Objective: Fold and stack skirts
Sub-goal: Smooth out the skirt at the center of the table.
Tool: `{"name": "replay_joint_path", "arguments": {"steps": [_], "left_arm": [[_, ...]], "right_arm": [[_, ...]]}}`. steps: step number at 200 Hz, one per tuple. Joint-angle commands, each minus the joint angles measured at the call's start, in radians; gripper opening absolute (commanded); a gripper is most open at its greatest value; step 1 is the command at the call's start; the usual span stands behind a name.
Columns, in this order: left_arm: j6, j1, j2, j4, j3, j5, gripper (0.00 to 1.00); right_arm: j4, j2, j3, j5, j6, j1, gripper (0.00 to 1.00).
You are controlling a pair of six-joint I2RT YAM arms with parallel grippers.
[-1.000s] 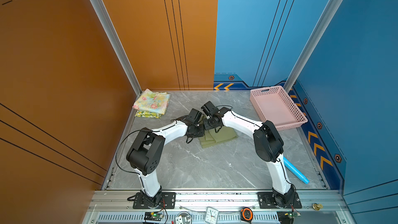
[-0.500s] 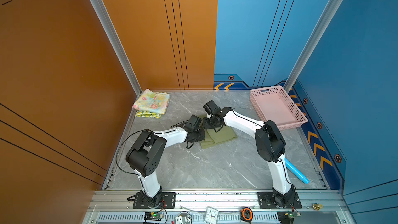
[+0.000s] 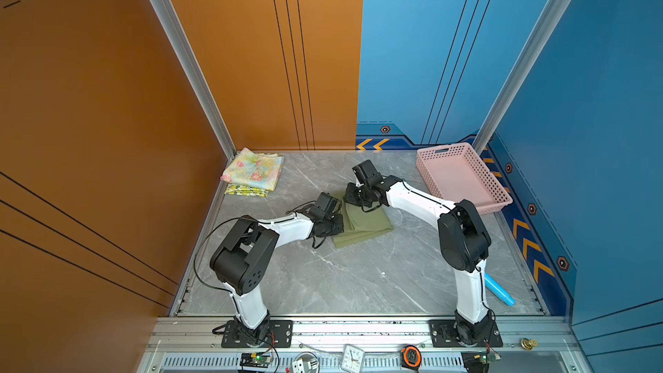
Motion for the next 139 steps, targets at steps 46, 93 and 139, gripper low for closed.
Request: {"name": "replay_joint_path", "arguments": {"steps": [46,93,139], "left_arm": [[-0.008,-0.012,-0.064,-0.015,-0.019,-0.017,0.00],[-0.019,-0.008,-0.080,-0.050,-0.022,-0.026,0.00],[-0.073,0.034,-0.157,-0.038,-0.108,-0.025,0.08]], "right_arm": [[0.043,0.094,0.078,-0.004,0.098,0.019,0.03],[0.052,0.138,0.124,0.014,0.125,0.025,0.37],[0.027,0.130,0.139,0.014,0.078,0.001,0.60]]}}
